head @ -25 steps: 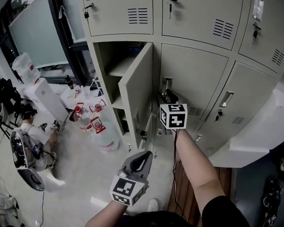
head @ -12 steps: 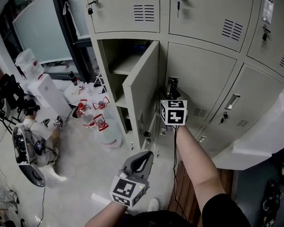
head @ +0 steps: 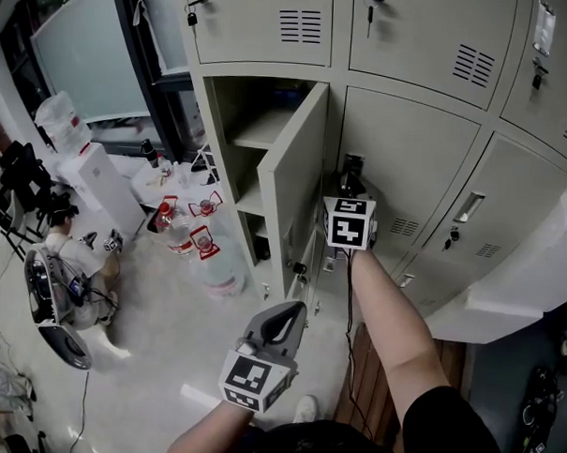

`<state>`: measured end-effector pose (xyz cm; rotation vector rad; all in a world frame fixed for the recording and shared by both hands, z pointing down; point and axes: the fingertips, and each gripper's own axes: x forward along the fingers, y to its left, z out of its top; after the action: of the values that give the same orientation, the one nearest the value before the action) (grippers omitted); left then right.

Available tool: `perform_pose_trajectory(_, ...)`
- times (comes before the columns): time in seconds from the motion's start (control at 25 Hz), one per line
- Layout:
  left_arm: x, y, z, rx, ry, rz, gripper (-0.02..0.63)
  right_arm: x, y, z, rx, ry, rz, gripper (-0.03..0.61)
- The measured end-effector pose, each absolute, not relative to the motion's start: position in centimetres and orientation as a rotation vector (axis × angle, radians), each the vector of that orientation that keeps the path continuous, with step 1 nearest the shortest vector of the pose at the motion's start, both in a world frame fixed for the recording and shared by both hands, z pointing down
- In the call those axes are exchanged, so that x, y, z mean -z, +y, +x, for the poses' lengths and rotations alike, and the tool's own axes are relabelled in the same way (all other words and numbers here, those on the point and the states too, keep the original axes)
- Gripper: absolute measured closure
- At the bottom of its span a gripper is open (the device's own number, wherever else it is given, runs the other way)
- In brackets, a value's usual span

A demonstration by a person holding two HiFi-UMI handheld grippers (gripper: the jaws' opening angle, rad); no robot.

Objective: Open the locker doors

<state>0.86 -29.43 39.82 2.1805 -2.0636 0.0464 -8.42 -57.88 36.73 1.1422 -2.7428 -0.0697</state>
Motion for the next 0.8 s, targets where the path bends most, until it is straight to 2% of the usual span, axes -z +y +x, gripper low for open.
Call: perform_pose_trajectory(0.8, -38.9, -27.3, 3.0, -0.021, -1.971, 2.284, 0.611, -36.6, -52.0, -5.3, 0.091, -2.782, 1.058, 0.476)
